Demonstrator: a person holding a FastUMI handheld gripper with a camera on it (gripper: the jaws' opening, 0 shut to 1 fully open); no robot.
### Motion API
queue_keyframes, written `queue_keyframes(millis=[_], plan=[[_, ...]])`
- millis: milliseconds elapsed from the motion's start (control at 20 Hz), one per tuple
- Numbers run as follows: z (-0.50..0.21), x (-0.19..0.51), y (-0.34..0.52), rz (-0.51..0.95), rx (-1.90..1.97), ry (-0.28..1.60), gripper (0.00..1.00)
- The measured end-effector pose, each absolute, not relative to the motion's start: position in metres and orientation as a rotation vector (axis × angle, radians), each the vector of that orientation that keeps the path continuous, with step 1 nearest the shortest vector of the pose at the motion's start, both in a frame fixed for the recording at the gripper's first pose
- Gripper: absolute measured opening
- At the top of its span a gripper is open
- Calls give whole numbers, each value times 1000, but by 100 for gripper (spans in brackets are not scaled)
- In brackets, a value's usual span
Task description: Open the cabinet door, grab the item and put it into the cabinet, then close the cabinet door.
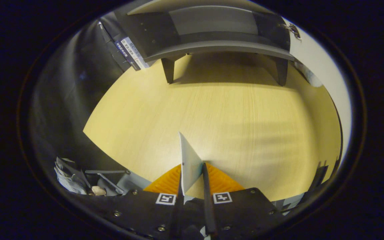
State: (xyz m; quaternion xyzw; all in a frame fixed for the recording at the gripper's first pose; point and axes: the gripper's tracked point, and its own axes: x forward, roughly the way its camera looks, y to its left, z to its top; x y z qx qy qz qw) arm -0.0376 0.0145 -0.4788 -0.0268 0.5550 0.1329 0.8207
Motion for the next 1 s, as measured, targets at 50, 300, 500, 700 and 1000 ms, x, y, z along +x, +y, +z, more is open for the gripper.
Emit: queue_keyframes(millis=[50,300,500,700,1000], plan=[[-479,-29,11,254,-71,1161,14],[-474,-29,17,245,-96,1166,14],[-437,-14,24,221,-57,1145,14],[-373,24,23,183,-39,1061,14],[-241,101,27,171,-38,853,14]])
